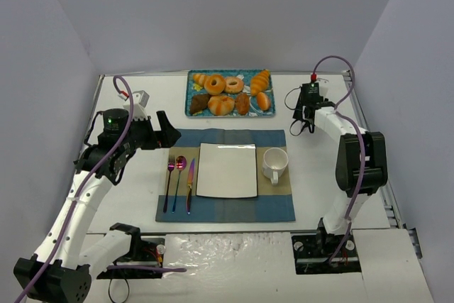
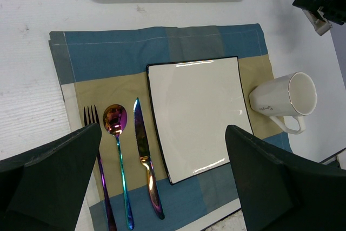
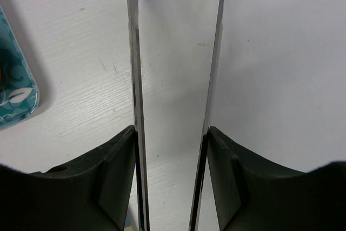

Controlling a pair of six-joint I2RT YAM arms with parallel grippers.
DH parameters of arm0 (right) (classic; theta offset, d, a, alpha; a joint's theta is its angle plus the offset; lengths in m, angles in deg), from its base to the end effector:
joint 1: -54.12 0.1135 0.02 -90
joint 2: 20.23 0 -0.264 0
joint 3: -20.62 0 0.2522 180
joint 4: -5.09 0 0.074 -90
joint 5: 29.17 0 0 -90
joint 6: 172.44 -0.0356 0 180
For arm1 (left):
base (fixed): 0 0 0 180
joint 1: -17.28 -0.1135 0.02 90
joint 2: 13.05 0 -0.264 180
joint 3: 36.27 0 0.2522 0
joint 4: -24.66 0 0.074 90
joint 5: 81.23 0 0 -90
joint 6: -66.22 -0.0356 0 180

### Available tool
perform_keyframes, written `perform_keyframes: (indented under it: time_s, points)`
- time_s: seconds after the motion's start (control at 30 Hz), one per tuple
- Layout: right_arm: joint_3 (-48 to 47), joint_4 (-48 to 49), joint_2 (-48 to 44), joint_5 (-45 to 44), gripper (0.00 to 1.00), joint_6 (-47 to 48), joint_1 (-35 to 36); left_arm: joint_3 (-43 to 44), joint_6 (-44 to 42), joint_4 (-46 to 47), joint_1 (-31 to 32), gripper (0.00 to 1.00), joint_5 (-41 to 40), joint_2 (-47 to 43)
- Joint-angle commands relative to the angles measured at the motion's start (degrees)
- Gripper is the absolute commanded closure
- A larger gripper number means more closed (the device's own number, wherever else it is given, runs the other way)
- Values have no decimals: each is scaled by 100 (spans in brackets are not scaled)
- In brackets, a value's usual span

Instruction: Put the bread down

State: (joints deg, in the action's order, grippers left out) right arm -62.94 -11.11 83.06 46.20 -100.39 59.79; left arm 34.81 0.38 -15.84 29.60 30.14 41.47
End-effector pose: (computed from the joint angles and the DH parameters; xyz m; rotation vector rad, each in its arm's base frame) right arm 0.4048 0.0312 0.2217 0.3735 2.1427 -0.0460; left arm 0.1989 -0.0567 0.3569 0.0383 2.0427 -0.7760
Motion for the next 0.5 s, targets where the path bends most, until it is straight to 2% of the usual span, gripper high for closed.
perform_keyframes:
  time_s: [0.0, 0.47]
  points:
    - [-7, 103, -468, -180, 52, 2, 22, 113, -96, 257, 34, 3, 34, -109]
    - [-191, -254, -1120, 146, 51, -27, 362, 104, -87, 266, 34, 3, 59, -90]
